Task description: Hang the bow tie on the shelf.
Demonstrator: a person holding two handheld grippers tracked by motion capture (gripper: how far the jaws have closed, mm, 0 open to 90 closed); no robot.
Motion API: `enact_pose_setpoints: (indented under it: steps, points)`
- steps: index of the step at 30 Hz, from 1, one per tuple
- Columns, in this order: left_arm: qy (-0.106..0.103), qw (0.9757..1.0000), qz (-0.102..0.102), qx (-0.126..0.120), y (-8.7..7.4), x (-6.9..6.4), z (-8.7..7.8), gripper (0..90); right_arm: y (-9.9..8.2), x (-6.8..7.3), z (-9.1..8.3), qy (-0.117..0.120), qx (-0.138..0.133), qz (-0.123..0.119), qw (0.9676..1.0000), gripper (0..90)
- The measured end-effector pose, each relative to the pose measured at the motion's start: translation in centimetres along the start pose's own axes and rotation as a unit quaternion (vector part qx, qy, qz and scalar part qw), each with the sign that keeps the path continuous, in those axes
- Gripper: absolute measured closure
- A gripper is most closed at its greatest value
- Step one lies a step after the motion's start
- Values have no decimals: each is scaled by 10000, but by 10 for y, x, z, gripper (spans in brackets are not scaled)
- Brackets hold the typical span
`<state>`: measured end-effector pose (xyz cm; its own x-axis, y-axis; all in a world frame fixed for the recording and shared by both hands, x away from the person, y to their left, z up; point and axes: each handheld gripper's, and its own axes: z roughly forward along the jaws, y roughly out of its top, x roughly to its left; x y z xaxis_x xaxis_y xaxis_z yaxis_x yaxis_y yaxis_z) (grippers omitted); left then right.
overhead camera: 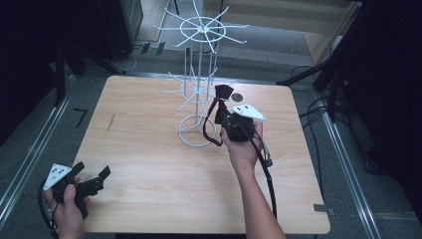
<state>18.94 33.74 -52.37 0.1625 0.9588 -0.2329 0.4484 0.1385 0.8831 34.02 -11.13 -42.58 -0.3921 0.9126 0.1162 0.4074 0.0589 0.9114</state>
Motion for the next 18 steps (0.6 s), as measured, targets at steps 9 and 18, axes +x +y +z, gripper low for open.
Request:
enact_pose_setpoints:
  steps: [9, 18]
  points:
    - [-12, 10000, 2, -3, 0, 0, 0, 0, -17, 4, 17, 9, 217, -39, 9998, 847]
    - [-13, 10000, -2, 2, 0, 0, 0, 0, -23, 4, 23, 115, 305, 54, 9995, 743]
